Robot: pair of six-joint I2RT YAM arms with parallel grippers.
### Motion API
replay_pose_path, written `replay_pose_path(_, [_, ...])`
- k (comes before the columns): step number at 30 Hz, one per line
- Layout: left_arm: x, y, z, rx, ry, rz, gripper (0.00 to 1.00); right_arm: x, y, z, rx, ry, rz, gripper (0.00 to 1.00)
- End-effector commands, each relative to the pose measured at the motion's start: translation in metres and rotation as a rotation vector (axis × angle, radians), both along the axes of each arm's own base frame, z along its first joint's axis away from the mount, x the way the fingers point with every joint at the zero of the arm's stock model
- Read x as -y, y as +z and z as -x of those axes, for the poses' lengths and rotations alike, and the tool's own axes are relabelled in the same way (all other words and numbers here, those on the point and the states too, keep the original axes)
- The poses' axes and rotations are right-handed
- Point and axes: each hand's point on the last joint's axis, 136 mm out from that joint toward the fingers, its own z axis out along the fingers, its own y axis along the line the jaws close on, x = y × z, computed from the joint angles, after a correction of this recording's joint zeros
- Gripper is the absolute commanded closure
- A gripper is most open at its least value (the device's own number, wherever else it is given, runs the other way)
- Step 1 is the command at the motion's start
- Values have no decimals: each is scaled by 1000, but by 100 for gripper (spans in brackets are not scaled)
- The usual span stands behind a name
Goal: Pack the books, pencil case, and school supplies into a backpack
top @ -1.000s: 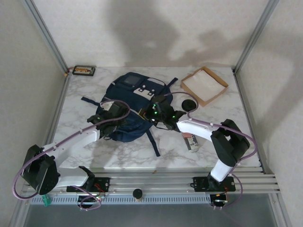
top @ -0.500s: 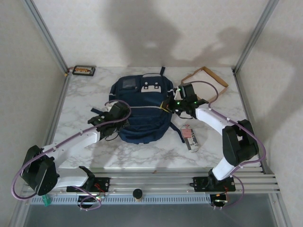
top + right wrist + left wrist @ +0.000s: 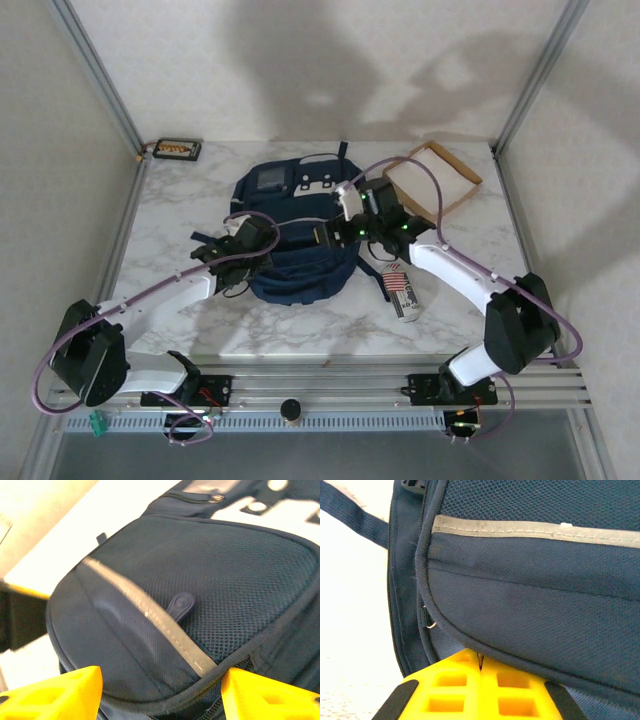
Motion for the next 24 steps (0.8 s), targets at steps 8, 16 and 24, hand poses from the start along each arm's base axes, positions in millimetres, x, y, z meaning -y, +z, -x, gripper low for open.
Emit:
replay_pose_path(8, [9, 20, -11, 62, -17, 34, 100, -33, 28, 71, 414, 484, 149, 40])
replay_pose_path(16, [7, 24, -11, 71, -14, 29, 100, -21, 32, 74, 489, 465, 199, 32])
replay_pose_path(24, [3, 27, -12, 81, -7, 20, 100, -52, 21, 64, 674, 521, 213, 23])
